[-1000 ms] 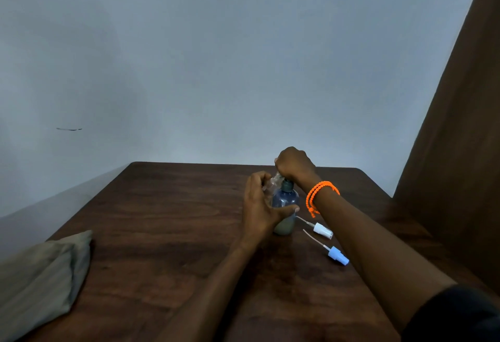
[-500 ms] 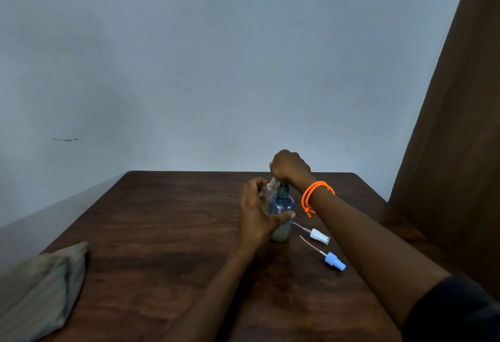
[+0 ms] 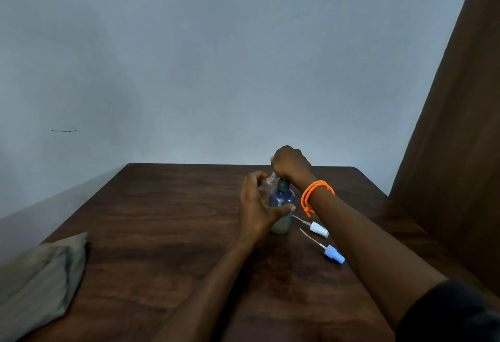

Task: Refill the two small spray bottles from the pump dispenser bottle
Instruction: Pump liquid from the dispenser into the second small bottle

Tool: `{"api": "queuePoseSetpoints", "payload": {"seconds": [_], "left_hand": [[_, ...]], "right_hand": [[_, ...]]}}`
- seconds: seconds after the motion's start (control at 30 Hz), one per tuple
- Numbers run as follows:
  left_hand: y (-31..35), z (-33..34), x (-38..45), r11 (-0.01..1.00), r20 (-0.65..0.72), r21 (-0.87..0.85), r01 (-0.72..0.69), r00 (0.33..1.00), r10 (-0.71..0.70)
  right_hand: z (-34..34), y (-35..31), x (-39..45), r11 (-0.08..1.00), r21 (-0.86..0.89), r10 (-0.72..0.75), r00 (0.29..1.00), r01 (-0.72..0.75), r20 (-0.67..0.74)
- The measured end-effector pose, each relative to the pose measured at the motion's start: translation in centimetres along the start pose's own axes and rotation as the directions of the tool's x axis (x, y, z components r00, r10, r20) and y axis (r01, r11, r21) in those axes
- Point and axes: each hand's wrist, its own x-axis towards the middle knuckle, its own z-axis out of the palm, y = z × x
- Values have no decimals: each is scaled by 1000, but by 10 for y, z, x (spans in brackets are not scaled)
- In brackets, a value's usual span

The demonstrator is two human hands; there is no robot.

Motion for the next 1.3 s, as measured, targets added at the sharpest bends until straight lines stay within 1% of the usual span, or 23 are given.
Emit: {"api": "queuePoseSetpoints", "payload": {"seconds": [0.2,0.3,0.53,0.63,0.77,0.9,1.13,1.3], "left_hand": [[3,1,1,1000,3,-4,-9,1000,9],[-1,2,1,1000,-2,-14,-9,1000,9],[2,2,-1,1000,-8,-10,-27,1000,26],[0,4,0,1000,-22,-16,-8,1000,8],[1,3,0,1000,-13,-6,-5,1000,5],[1,2,1,1000,-8,-2,-24,1000,24],[1,-1,0,1000,0,-11,-18,1000,18],[-1,1,1,1000,3,21,-12,1000,12]], "right_hand": [[-11,-3,1,1000,12,0,1000,0,8],[-4,-2,2,1000,26,5,1000,-5,7],[-9,-1,-1,1000,-7,-2,1000,2,-9],[-4,-2,-1,1000,-8,2,1000,-2,-25],[-4,-1,-2,1000,-4,17,1000,-17,-5],[-8,-4,3,1000,3,4,1000,-4,15],[-3,0,-2,1000,-14,-20,1000,20,-4],[-5,-2,2,998,-35,-44,999,43,-22]]}}
